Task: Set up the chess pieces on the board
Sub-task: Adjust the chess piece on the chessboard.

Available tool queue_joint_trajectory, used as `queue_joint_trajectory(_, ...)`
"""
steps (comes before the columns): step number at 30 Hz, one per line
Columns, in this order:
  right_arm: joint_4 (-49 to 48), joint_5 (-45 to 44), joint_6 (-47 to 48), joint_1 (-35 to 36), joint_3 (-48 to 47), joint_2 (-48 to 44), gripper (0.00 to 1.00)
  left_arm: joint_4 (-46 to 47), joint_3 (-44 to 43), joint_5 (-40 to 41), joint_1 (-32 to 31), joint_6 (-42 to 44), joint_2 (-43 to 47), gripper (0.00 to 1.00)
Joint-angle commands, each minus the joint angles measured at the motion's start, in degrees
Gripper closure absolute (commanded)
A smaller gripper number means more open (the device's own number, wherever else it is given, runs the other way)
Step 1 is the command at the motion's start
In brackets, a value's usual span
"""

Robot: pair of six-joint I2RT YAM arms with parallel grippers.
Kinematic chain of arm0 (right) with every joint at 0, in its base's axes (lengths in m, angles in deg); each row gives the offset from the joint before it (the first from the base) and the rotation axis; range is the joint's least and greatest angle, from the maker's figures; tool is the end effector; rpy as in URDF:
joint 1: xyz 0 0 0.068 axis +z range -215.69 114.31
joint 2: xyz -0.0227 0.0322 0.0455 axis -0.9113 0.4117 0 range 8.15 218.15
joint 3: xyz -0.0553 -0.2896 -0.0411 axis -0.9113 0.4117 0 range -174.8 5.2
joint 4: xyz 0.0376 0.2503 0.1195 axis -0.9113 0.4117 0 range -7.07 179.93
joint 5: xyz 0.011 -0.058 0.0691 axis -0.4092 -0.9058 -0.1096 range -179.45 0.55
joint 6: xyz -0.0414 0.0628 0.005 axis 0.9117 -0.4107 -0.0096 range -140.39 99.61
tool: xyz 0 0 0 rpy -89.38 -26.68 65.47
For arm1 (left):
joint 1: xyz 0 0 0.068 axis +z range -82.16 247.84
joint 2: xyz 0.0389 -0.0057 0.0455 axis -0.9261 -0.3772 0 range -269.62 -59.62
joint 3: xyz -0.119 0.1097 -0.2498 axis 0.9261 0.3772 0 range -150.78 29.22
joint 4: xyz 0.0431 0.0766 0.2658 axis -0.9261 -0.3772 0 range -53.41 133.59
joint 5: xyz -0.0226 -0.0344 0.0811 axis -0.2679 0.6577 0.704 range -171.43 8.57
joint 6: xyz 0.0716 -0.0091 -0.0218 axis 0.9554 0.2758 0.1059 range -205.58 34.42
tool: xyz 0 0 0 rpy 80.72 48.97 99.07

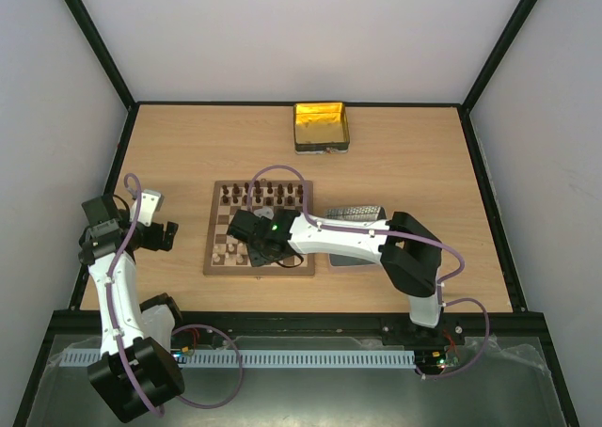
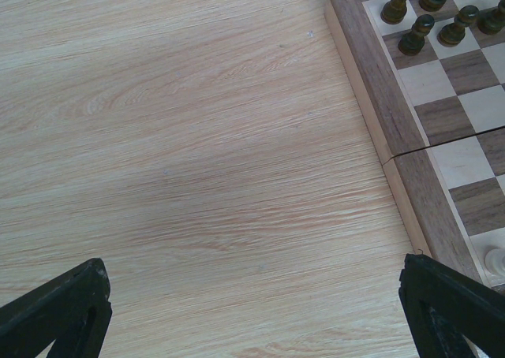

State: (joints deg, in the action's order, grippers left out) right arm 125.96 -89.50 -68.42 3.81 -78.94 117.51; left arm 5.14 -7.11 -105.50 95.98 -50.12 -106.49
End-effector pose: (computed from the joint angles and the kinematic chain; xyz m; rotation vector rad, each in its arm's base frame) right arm 0.1513 0.4045 0.2005 -0.5409 2.8551 0.4768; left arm 0.1708 0.0619 0.2358 0.3334 2.3072 0.0367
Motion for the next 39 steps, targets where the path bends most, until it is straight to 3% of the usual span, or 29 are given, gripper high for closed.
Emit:
queue_joint_trajectory(1,1.36,-1.81,-0.63,0.47,-0.24,-2.28,0.83,-0.29,0.57,-0.80,-0.14,0.31,0.20,0.01)
queue_joint_trajectory(39,2.43,-1.79,-0.14,0.91,-2.51,-0.59,0.83,-0.32,0.61,-0.93,-0.17,0.42,0.23,0.01)
